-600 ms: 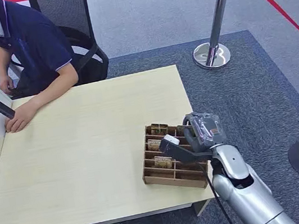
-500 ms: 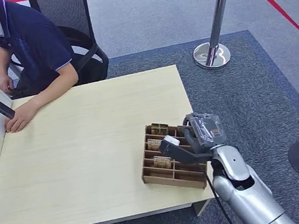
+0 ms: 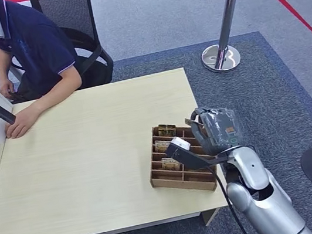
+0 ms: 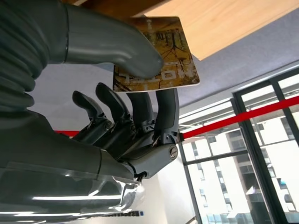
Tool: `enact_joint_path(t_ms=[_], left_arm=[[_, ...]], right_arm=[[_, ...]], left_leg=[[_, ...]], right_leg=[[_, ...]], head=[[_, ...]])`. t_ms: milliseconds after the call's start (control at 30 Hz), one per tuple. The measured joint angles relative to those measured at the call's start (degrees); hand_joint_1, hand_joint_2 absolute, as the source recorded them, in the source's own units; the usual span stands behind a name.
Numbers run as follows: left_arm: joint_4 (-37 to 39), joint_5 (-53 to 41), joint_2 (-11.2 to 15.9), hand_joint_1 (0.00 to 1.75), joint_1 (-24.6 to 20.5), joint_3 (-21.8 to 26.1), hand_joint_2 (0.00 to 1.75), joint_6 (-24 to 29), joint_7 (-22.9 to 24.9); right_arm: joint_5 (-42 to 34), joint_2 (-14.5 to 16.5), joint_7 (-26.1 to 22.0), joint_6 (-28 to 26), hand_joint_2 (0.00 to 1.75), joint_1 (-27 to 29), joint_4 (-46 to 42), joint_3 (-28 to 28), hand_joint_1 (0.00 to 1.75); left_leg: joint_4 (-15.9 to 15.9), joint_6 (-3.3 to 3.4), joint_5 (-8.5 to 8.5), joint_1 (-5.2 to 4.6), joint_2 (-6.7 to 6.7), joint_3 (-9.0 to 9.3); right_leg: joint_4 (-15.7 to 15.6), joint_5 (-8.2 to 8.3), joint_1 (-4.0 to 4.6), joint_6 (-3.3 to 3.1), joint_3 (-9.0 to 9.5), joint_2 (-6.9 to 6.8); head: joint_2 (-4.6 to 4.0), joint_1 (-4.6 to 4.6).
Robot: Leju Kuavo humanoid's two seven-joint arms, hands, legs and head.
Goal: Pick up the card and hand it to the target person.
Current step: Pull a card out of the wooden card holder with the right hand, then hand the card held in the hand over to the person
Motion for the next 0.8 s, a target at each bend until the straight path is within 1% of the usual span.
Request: enact_joint_path(t_ms=[300, 433, 533, 667, 800], left_arm=[[0.00, -0.09, 0.00, 0.00, -0.03, 0.00, 0.00, -0.01, 0.00], [0.00, -0.62, -0.01, 0.00, -0.11, -0.02, 0.00, -0.30, 0.01], [0.01, -1.60, -0.05, 0.00, -0.33, -0.12, 0.00, -0.70, -0.05], [0.03, -3.76, -0.09, 0.00, -0.78, -0.94, 0.00, -1.54, -0.20], [0.06, -4.13, -0.12, 0.00, -0.90, -1.34, 0.00, -1.54, -0.20]], right_arm=[[-0.51, -0.09, -1.41, 0.93, 1.75, -1.65, -3.01, 0.97, 1.75], [-2.97, 1.02, -4.44, 2.26, 1.75, -3.94, -2.61, 2.53, 1.75], [-5.23, 3.88, -7.05, 2.78, 1.75, -7.53, 0.22, 4.77, 1.75], [-6.84, 10.86, -11.13, -1.48, 1.75, -14.85, 12.15, 8.43, 1.75], [-6.62, 16.47, -12.35, -4.93, 1.75, -19.99, 23.37, 10.05, 1.75]], left_leg=[[0.00, 0.00, 0.00, 0.00, 0.00, -0.01], [0.00, 0.00, 0.00, 0.00, 0.01, -0.01], [0.00, -0.01, 0.01, 0.02, 0.03, 0.01], [0.00, -0.07, 0.05, 0.04, 0.04, 0.02], [0.00, -0.07, 0.05, 0.04, 0.04, 0.02]], right_leg=[[0.00, 0.00, 0.00, 0.00, 0.01, 0.00], [0.02, 0.00, 0.00, 0.00, 0.01, 0.00], [0.06, 0.00, 0.02, -0.01, 0.00, 0.00], [0.14, 0.00, 0.03, -0.01, -0.01, 0.00], [0.14, 0.00, 0.04, -0.01, -0.01, 0.00]], head=[[0.00, 0.01], [0.00, 0.00], [0.00, 0.00], [0.00, -0.01], [0.00, 0.00]])
